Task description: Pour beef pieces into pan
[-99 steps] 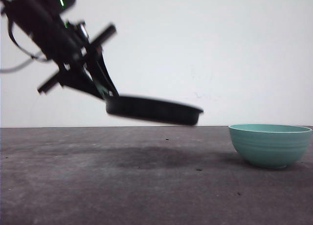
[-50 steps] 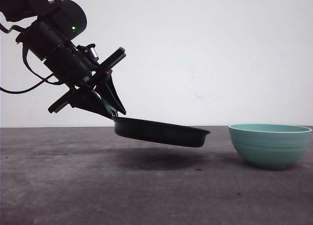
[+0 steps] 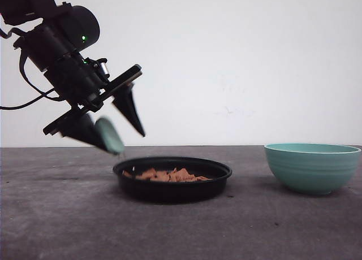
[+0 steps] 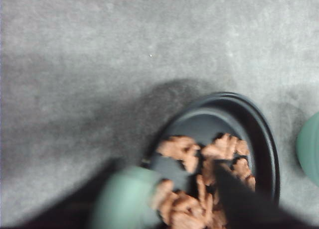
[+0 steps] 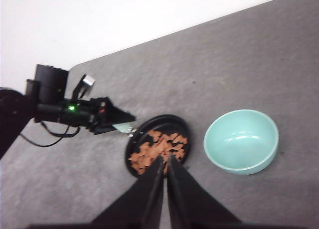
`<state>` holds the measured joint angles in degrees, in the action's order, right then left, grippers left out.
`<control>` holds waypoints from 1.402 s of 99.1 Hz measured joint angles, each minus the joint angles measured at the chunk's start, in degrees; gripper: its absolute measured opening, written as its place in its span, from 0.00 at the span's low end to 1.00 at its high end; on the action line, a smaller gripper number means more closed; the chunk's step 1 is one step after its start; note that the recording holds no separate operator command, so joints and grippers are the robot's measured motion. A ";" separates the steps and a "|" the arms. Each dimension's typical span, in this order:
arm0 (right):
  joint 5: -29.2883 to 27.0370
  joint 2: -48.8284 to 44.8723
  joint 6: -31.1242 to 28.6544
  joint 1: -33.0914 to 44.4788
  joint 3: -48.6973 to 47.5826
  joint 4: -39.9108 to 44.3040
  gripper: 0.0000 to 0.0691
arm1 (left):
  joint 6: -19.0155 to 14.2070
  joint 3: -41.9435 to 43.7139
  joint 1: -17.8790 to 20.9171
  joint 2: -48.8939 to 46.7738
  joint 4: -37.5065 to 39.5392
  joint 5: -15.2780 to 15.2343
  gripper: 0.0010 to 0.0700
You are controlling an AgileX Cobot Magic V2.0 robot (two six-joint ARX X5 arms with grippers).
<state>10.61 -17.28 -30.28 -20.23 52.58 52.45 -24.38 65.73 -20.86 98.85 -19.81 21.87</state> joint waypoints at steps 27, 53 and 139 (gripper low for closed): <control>1.33 0.00 0.55 0.00 0.00 1.36 0.01 | 5.73 0.20 0.11 -2.84 -8.46 -4.66 0.95; -7.32 -0.02 7.19 0.00 0.00 0.04 0.01 | 7.08 0.33 0.44 -23.85 -7.50 -12.57 0.96; -15.15 -3.58 34.86 0.00 0.00 -6.91 0.01 | 7.02 -12.81 -2.21 -74.93 -23.69 -33.27 0.00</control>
<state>-4.54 -20.86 4.58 -20.23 52.58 45.54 -17.37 52.93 -23.07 23.92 -43.51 -11.40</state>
